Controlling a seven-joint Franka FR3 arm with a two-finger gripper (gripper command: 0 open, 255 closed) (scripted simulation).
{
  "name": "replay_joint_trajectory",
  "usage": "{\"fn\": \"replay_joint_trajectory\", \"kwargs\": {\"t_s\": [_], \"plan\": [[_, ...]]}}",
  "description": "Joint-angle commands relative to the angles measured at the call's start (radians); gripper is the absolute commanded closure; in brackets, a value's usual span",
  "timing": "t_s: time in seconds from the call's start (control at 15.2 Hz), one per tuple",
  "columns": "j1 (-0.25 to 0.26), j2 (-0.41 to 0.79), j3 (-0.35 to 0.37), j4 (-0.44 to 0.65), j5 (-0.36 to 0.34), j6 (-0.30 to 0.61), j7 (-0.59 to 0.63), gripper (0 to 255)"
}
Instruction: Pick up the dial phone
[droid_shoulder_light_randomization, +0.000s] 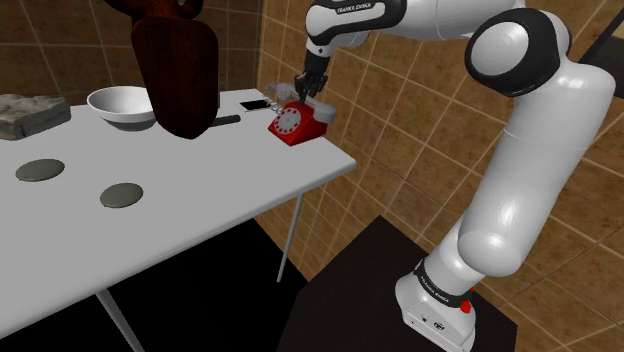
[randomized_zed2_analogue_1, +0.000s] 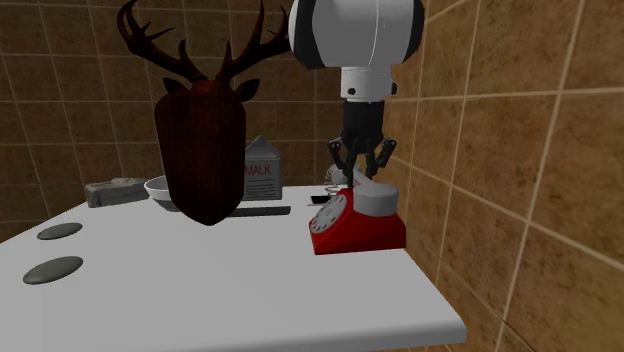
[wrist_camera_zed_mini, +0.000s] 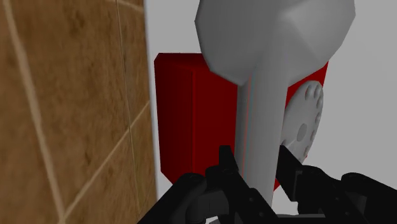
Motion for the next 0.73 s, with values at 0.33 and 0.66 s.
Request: {"fn": "replay_joint_trajectory", "kwargs": {"t_s": [0.33, 0.66], "plan": [[0.000, -0.012, -0.001, 0.081, -0.003, -0.089, 0.002, 255], [-0.001, -0.014, -0.001, 0.134, -0.004, -0.144, 0.003, 255]]}}
